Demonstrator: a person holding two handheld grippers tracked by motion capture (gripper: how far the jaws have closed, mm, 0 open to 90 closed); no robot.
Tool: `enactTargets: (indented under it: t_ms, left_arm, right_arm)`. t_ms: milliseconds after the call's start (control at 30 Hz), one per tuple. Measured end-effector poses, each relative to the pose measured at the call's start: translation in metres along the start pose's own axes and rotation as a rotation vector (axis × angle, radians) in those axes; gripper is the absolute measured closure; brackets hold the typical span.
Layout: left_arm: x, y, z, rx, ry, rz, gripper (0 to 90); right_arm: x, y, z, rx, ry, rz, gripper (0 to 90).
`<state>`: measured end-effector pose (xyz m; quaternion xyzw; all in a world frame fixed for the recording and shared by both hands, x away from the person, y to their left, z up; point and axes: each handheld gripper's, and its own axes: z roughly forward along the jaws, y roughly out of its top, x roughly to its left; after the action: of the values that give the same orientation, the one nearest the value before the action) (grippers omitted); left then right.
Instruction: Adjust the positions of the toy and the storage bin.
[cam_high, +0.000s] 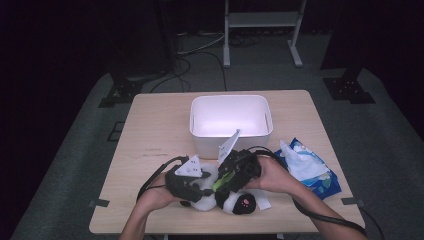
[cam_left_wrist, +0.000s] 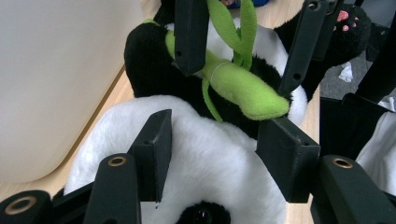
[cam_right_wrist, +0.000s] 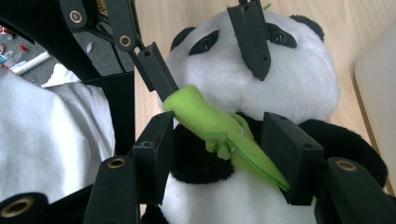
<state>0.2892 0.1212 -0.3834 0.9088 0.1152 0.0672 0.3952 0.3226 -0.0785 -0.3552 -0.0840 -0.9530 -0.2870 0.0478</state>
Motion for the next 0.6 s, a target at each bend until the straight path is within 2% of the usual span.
enactTargets:
  t_ms: [133,333,467,600]
  left_arm:
    - [0.001,0.000,-0.003,-0.008,-0.008,-0.004,43.2]
    - [0.001,0.001,-0.007,-0.001,-0.020,-0.002,41.8]
    - [0.002,0.000,-0.010,0.001,-0.014,-0.012,39.6]
    - [0.005,-0.002,-0.017,0.005,0.011,-0.024,37.7]
  right_arm:
    - [0.002,-0.001,0.003,0.016,-0.016,-0.024,43.0]
    - [0.005,-0.002,0.022,0.036,-0.017,-0.059,41.8]
    - [0.005,-0.005,0.027,0.016,-0.023,-0.076,44.5]
    - [0.007,-0.012,0.029,-0.002,-0.035,-0.093,49.7]
